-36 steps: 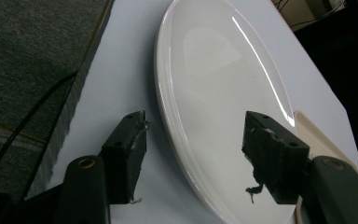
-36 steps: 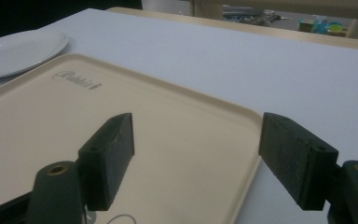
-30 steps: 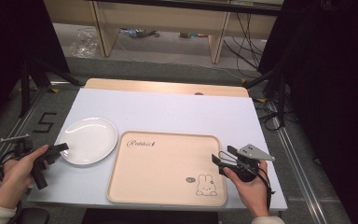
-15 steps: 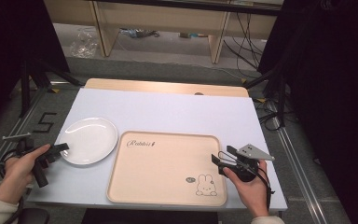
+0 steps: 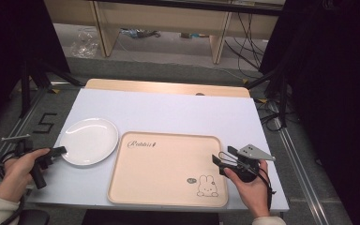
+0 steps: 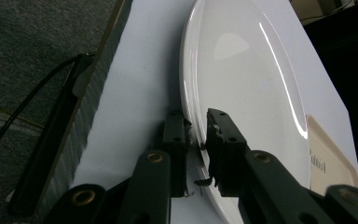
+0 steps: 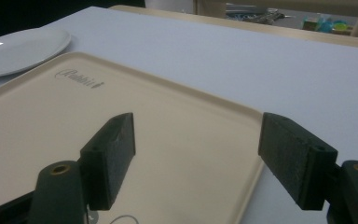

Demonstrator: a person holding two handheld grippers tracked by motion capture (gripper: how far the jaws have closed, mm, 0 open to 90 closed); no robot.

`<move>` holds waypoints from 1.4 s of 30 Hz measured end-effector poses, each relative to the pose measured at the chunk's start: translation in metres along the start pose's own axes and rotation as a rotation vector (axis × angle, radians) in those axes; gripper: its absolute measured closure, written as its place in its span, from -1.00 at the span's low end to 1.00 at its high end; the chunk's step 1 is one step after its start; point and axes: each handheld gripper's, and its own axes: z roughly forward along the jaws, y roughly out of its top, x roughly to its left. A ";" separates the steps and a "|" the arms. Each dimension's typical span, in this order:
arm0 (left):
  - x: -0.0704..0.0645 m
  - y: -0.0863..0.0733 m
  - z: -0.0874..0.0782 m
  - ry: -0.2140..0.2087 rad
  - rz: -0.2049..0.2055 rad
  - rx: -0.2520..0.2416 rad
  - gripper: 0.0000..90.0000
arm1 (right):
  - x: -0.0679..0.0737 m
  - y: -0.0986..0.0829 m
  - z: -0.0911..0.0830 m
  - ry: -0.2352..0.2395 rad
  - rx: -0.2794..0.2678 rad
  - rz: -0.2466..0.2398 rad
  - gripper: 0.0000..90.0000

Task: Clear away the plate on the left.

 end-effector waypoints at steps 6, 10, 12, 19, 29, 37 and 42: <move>0.002 0.000 -0.001 -0.018 -0.023 -0.009 0.78 | -0.001 0.000 -0.001 -0.013 0.013 -0.017 -0.37; 0.003 0.001 -0.005 -0.062 -0.048 -0.034 0.86 | -0.001 0.000 -0.001 -0.013 0.015 -0.018 -0.37; 0.000 0.002 -0.007 -0.085 -0.048 -0.055 0.90 | -0.001 0.000 -0.001 -0.014 0.014 -0.019 -0.37; -0.007 0.003 -0.011 -0.139 -0.038 -0.094 0.94 | -0.003 0.000 -0.002 -0.004 0.014 -0.023 -0.37; -0.008 0.006 -0.015 -0.142 -0.019 -0.116 0.94 | -0.003 0.000 -0.001 -0.007 -0.005 -0.031 -0.37; -0.009 0.008 -0.020 -0.127 -0.035 -0.129 0.94 | -0.004 0.000 -0.001 -0.013 -0.010 -0.043 -0.37; -0.015 0.008 -0.022 -0.171 -0.043 -0.150 0.94 | -0.004 -0.001 0.000 0.001 -0.011 -0.025 -0.37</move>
